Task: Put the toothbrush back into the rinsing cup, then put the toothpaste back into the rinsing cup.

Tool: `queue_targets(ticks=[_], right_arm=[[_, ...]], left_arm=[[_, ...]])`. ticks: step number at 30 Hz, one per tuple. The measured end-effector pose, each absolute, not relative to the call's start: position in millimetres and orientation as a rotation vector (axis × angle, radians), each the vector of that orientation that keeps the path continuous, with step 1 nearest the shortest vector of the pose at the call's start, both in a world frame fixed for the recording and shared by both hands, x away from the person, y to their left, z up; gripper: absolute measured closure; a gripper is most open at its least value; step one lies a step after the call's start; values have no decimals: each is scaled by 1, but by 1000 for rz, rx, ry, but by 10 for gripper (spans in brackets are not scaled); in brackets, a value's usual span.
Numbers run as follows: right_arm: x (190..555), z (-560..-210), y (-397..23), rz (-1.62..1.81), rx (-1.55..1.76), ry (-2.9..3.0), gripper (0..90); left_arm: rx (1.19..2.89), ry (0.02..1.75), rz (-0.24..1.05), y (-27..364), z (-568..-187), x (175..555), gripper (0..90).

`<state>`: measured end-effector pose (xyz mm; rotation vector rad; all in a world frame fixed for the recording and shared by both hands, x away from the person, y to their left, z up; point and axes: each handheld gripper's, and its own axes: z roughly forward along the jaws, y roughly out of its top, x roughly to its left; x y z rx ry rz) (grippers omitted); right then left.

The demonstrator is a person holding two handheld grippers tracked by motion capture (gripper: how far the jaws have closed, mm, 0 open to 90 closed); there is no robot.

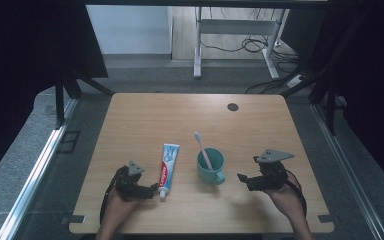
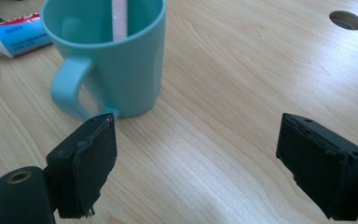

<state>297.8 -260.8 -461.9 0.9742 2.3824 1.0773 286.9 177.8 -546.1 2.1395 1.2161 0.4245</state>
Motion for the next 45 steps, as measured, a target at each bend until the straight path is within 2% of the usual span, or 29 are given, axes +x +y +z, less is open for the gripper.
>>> queue_targets(ticks=[32,45], right_arm=[[284,-524,-279,1092,1061,2375,108],[284,-535,-281,1079,1062,2383,109]], left_arm=[[2139,1216,424,178,-546,287,0],[2151,1199,419,179,-546,287,0]])
